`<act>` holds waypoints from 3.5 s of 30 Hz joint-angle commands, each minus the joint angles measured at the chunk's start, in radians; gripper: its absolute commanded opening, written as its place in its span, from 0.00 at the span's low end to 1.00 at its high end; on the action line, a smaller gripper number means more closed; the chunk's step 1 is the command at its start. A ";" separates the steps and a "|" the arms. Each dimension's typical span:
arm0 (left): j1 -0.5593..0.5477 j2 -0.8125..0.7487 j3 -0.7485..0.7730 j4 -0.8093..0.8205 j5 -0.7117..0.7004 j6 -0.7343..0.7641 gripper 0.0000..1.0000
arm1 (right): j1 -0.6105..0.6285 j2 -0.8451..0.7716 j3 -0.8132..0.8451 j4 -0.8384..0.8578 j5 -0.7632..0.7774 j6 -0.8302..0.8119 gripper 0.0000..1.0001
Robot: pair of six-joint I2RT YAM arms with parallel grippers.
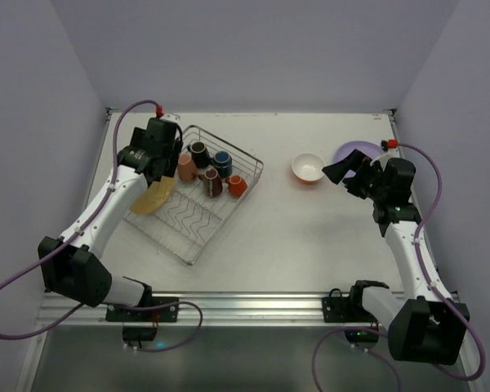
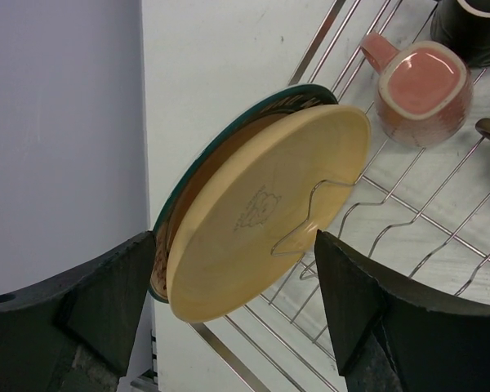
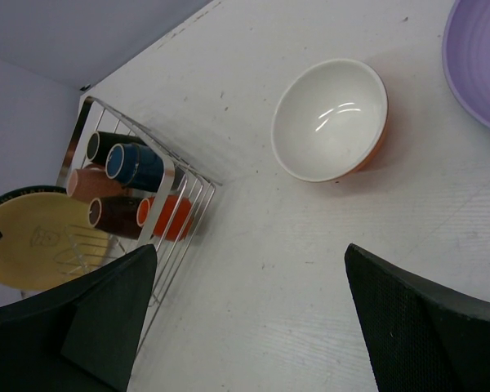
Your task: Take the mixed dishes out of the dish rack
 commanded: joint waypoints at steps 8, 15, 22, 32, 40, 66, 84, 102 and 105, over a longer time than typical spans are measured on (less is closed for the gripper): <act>0.021 0.016 -0.053 0.029 -0.064 0.037 0.77 | -0.003 -0.022 0.014 0.027 -0.042 -0.014 0.99; 0.032 0.019 -0.122 0.047 -0.058 0.025 0.73 | -0.003 -0.037 0.011 0.032 -0.048 -0.012 0.99; 0.035 -0.001 -0.129 0.053 -0.071 0.045 0.70 | -0.003 -0.048 0.005 0.041 -0.063 -0.014 0.99; 0.030 -0.022 -0.171 0.092 -0.029 0.082 0.66 | -0.003 -0.045 0.001 0.049 -0.082 -0.011 0.99; -0.006 -0.039 -0.196 0.107 -0.045 0.100 0.54 | -0.003 -0.054 -0.003 0.052 -0.077 -0.011 0.99; -0.069 -0.091 -0.227 0.125 0.035 0.126 0.51 | -0.003 -0.051 -0.008 0.062 -0.090 -0.003 0.99; -0.069 -0.096 -0.251 0.139 0.092 0.134 0.57 | -0.003 -0.051 -0.014 0.079 -0.106 0.006 0.99; -0.118 -0.048 -0.219 0.138 -0.146 0.157 0.47 | -0.003 -0.046 -0.017 0.087 -0.122 0.011 0.99; -0.120 -0.039 -0.219 0.142 -0.187 0.157 0.47 | -0.003 -0.045 -0.020 0.092 -0.125 0.012 0.99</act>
